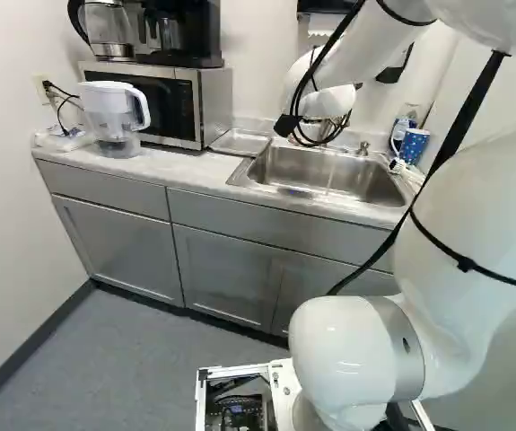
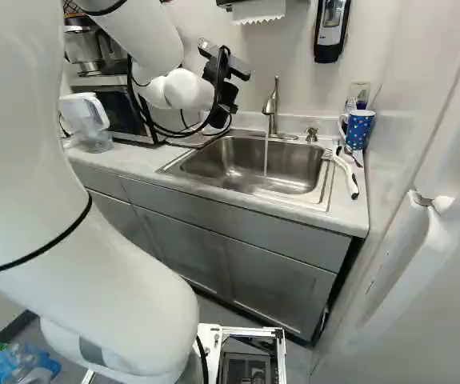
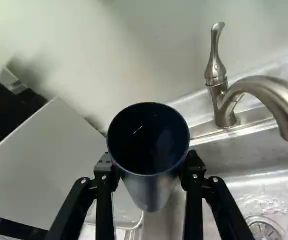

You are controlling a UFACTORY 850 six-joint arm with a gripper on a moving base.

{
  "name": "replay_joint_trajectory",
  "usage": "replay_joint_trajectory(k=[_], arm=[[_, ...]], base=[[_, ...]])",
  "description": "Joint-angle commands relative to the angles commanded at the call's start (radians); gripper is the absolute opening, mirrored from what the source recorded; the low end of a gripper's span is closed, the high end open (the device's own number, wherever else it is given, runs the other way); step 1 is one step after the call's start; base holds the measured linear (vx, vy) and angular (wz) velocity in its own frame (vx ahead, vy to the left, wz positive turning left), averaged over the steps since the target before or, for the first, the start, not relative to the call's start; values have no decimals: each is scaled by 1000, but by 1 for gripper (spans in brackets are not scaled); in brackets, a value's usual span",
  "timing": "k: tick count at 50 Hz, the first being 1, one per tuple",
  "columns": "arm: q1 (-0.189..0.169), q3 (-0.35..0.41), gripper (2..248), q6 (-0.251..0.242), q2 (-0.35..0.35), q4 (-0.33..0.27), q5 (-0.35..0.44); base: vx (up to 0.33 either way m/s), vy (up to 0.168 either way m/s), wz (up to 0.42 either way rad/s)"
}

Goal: Rinse the cup and place it in the tray

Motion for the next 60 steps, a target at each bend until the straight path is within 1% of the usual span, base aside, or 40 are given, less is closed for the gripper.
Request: replay_joint_trajectory(k=[60], arm=[[0,0,126,632,0,0,0]], base=[[0,0,0]])
